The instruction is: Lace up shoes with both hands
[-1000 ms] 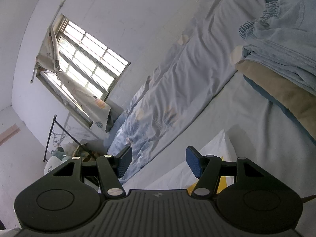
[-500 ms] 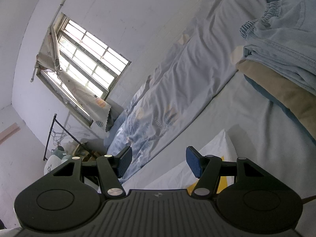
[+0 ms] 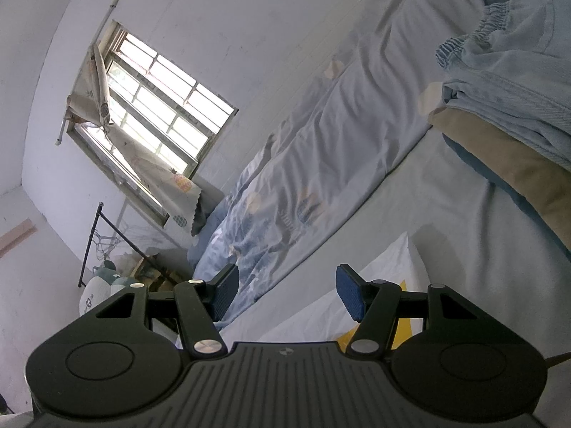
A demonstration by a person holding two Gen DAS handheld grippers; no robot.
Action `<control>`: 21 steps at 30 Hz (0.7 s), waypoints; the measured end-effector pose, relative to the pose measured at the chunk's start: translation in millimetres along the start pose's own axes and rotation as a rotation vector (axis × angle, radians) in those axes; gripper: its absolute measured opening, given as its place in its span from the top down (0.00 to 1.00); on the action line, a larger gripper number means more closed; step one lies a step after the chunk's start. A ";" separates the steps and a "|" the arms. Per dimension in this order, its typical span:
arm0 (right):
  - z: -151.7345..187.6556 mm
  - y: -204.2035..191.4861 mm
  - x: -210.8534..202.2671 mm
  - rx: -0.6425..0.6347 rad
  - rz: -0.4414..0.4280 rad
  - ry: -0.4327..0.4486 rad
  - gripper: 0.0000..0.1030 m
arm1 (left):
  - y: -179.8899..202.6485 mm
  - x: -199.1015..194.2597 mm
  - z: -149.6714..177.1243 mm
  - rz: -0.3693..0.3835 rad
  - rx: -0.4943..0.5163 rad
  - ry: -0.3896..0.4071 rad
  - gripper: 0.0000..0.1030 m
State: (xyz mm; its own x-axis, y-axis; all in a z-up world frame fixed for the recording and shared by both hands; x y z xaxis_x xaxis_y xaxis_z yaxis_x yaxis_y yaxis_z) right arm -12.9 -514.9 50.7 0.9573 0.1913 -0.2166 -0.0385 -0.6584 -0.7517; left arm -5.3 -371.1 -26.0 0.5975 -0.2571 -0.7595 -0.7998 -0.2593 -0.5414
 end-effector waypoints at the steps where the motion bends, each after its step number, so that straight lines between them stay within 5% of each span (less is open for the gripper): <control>1: 0.1 0.2 0.3 0.000 0.001 0.000 0.39 | 0.3 1.2 -0.2 0.000 0.002 -0.003 0.98; 21: -2.0 4.7 1.6 0.000 0.002 -0.005 0.39 | 3.8 6.9 -0.7 0.000 0.030 0.008 0.98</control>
State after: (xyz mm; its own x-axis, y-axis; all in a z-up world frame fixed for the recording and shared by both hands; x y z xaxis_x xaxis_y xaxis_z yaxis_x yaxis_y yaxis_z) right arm -10.9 -519.1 48.1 0.9558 0.1939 -0.2210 -0.0402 -0.6584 -0.7516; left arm -4.1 -374.6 -33.0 0.5978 -0.2642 -0.7569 -0.8011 -0.2316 -0.5519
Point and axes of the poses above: each gripper's, at about its wrist camera, not at the fingertips, and x roughly the way its jaws point, y to its right, z to its underside, the point moved 9 cm from there along x, roughly the way its jaws point, and after that the axes turned 4 degrees about z, right-handed, at the moved point
